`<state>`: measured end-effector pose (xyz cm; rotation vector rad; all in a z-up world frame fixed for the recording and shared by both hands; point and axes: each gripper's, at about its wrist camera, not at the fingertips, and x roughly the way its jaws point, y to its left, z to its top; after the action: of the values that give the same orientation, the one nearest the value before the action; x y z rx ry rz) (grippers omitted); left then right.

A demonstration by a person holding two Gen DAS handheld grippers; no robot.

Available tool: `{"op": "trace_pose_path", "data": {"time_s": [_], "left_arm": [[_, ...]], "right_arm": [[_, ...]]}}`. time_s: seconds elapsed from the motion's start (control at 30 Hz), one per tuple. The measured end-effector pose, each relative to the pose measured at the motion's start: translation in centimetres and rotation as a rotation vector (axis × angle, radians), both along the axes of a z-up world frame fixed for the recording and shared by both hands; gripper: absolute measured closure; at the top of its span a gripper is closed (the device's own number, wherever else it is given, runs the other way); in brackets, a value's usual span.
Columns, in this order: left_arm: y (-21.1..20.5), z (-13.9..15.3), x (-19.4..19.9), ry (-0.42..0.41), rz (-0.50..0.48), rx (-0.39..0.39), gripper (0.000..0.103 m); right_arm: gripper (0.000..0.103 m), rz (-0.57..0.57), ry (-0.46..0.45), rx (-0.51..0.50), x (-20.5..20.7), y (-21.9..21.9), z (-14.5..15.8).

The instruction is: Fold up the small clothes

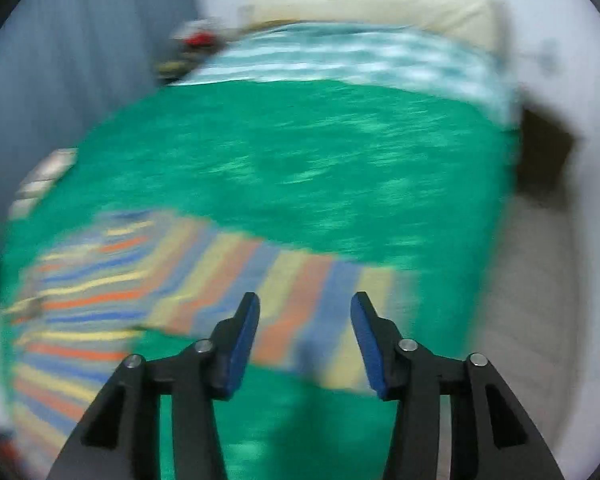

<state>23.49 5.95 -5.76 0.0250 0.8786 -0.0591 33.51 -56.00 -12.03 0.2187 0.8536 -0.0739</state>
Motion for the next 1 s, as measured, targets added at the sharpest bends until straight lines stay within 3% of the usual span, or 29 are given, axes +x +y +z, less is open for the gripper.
{"op": "trace_pose_path", "data": {"time_s": [0.03, 0.07, 0.1, 0.2, 0.27, 0.33, 0.4, 0.47, 0.53, 0.57, 0.6, 0.67, 0.73, 0.77, 0.9, 1.0], "left_arm": [[-0.4, 0.1, 1.1, -0.008, -0.009, -0.013, 0.015], [-1.0, 0.1, 2.7, -0.021, -0.018, -0.025, 0.015], [-1.7, -0.3, 4.5, -0.028, -0.039, -0.028, 0.015], [-5.2, -3.2, 9.4, -0.010, -0.176, 0.058, 0.015], [-7.7, -5.3, 11.3, -0.004, -0.278, 0.157, 0.019], [-9.5, -9.0, 13.7, 0.070, -0.381, 0.250, 0.029], [-10.0, -11.7, 15.6, 0.144, -0.411, 0.286, 0.041], [-9.8, -13.9, 17.2, 0.201, -0.413, 0.293, 0.042], [-9.5, -14.8, 17.5, 0.208, -0.424, 0.261, 0.045], [-9.5, -15.0, 17.5, 0.208, -0.435, 0.256, 0.057], [-9.7, -14.9, 17.3, 0.207, -0.458, 0.254, 0.097], [-9.5, -13.9, 17.3, 0.201, -0.450, 0.254, 0.101], [-6.8, -11.0, 17.7, 0.150, -0.367, 0.126, 0.102], [-3.8, -8.9, 18.0, 0.108, -0.279, 0.030, 0.102], [8.8, -4.7, 18.1, 0.010, 0.109, -0.200, 0.102], [16.6, -5.3, 17.6, 0.006, 0.346, -0.177, 0.102]], "right_arm": [[0.053, 0.040, 0.056, 0.059, 0.7, 0.4, -1.5], [0.055, 0.033, 0.155, 0.063, 1.2, 0.6, -3.6], [0.061, 0.009, 0.195, 0.038, 1.2, 0.6, -4.6], [0.064, -0.004, 0.139, -0.052, -1.7, 2.3, -4.2], [0.062, 0.024, 0.086, -0.035, -4.9, 3.6, -3.0], [0.059, 0.051, 0.049, -0.005, -7.9, 4.8, -2.4], [0.057, 0.070, 0.026, -0.003, -10.4, 6.0, -2.0], [0.057, 0.090, 0.011, -0.014, -12.9, 7.4, -2.0], [0.057, 0.096, 0.003, -0.014, -14.8, 8.7, -2.5], [0.057, 0.096, 0.002, -0.014, -15.0, 9.1, -2.8], [0.057, 0.092, 0.000, -0.013, -15.8, 9.6, -2.9], [0.057, 0.075, -0.010, -0.003, -16.4, 10.3, -3.6], [0.057, 0.056, -0.035, -0.001, -17.2, 10.9, -3.8], [0.057, 0.045, -0.057, -0.013, -17.8, 11.2, -3.6], [0.057, 0.031, -0.137, -0.057, -19.1, 12.2, -2.8], [0.056, 0.032, -0.151, -0.077, -18.8, 12.5, -3.0]]}}
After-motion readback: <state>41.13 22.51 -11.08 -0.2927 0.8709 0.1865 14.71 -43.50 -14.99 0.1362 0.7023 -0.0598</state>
